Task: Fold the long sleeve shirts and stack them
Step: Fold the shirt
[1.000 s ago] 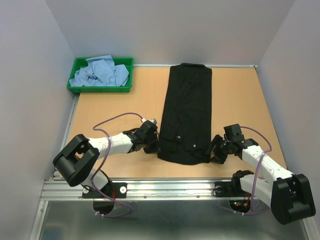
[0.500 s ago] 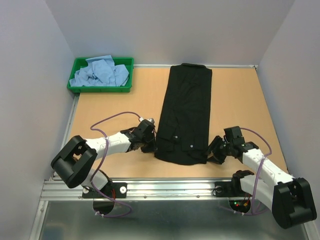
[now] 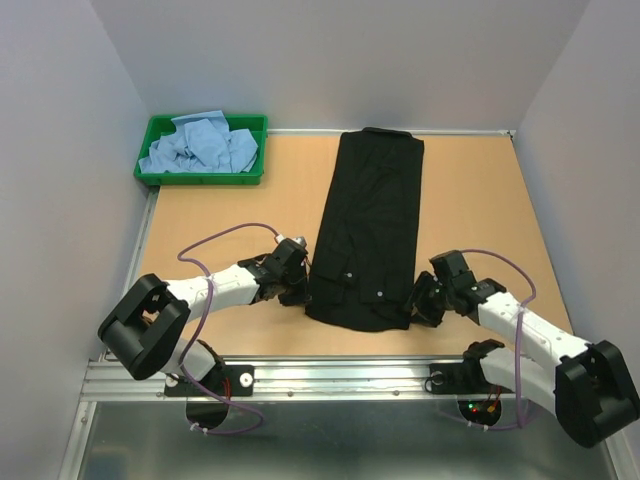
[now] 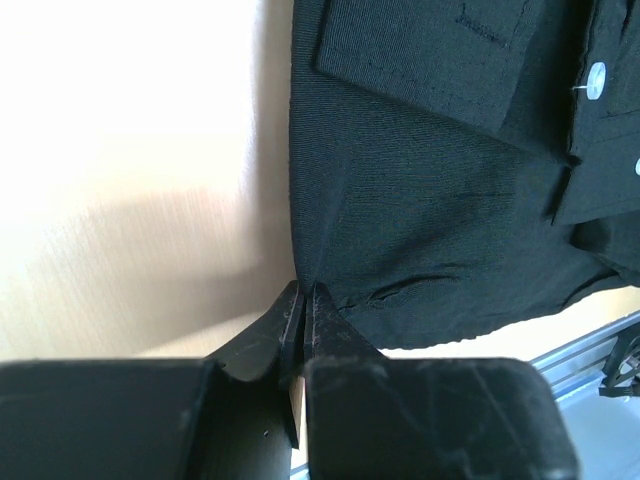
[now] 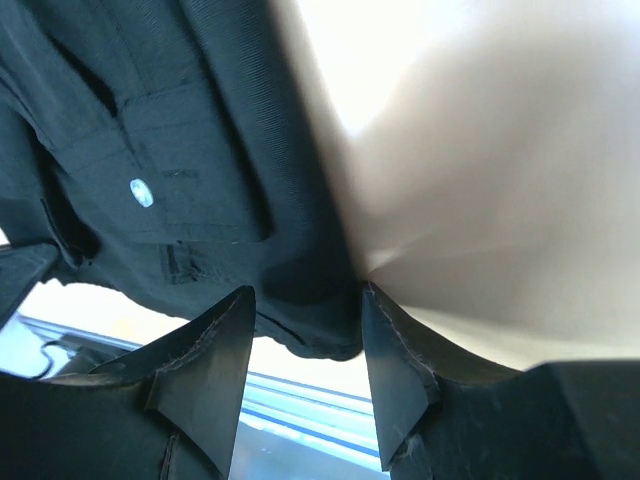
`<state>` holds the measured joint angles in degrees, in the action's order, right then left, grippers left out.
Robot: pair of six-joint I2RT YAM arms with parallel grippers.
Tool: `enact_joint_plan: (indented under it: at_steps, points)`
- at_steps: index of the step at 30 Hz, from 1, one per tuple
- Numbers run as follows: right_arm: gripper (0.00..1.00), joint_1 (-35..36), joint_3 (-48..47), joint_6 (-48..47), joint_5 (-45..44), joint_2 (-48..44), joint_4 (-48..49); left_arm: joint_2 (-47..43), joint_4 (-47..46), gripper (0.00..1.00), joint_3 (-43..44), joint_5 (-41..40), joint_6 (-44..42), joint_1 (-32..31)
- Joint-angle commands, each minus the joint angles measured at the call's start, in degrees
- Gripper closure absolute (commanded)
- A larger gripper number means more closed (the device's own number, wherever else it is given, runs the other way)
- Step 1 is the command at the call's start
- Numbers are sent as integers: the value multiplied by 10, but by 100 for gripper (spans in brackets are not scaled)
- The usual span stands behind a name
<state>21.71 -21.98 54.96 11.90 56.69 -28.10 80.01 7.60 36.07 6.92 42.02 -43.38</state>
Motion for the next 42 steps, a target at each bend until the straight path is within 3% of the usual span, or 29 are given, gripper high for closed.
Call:
enact_joint_plan:
  at_steps: [1,6,35,40,42]
  points:
    - [47,56,0,22,-101,45,-59,-17,10,92,5,6,-12,1]
    - [47,89,-18,41,-155,63,-100,-21,14,92,0,6,-14,1]
    - [55,154,-34,81,-165,105,-144,-23,22,92,5,-1,-34,10]
    - [66,163,-37,82,-169,116,-140,-27,27,92,7,-3,-33,11]
    - [73,163,-44,77,-170,113,-141,-32,29,99,8,-5,-33,13]
